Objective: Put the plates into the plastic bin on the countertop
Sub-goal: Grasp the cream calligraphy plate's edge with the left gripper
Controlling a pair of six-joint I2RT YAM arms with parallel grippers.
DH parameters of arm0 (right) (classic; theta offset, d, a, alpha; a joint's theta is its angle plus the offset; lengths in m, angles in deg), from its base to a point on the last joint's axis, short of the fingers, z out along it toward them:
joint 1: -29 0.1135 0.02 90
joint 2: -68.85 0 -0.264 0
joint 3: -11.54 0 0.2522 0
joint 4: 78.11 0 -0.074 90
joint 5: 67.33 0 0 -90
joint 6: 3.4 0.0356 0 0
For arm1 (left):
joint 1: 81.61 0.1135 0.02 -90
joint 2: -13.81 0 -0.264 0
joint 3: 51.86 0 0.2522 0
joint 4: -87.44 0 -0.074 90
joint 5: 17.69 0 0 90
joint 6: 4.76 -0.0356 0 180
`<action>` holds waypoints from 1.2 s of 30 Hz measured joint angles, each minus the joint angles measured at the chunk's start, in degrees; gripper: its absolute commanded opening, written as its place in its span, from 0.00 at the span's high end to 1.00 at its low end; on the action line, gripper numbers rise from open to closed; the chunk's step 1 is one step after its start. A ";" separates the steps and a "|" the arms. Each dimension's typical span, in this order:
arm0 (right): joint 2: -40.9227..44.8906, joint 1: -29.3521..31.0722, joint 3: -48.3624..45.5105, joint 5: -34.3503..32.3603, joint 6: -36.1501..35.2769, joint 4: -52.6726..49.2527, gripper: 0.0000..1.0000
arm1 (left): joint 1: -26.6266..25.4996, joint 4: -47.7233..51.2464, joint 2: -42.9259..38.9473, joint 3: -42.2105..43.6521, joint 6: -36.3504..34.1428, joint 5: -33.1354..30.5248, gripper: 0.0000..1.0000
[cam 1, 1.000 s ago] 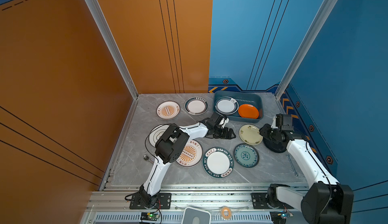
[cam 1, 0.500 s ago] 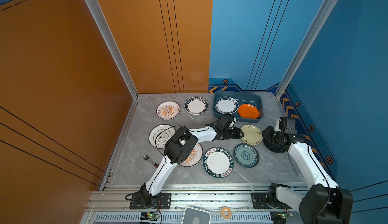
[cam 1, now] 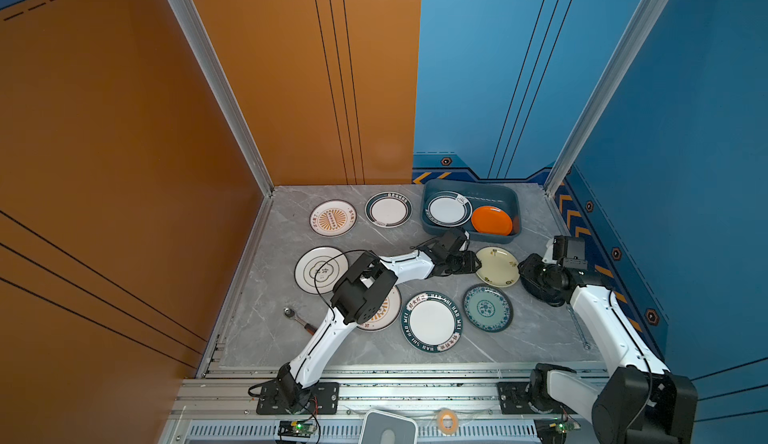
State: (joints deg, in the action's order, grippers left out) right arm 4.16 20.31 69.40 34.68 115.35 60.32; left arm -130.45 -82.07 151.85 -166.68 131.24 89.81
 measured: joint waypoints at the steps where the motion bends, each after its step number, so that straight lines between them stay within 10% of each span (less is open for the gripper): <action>1: 0.00 0.00 -0.04 0.02 0.00 0.02 0.55 | 0.00 0.04 0.24 -0.33 0.00 -0.13 0.60; 15: 0.00 -0.57 -0.90 0.04 -0.02 0.42 0.55 | -0.59 4.87 3.34 -6.34 -1.55 -2.69 0.87; 36: 1.73 -1.92 -1.90 3.37 -0.94 0.42 0.53 | 0.74 1.77 -0.70 0.66 -0.70 -1.97 1.00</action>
State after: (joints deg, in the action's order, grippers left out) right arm 5.89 18.39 67.50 38.04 114.41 60.73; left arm -129.71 -80.29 151.15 -166.02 130.54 87.84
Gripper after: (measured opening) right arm 0.461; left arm 0.070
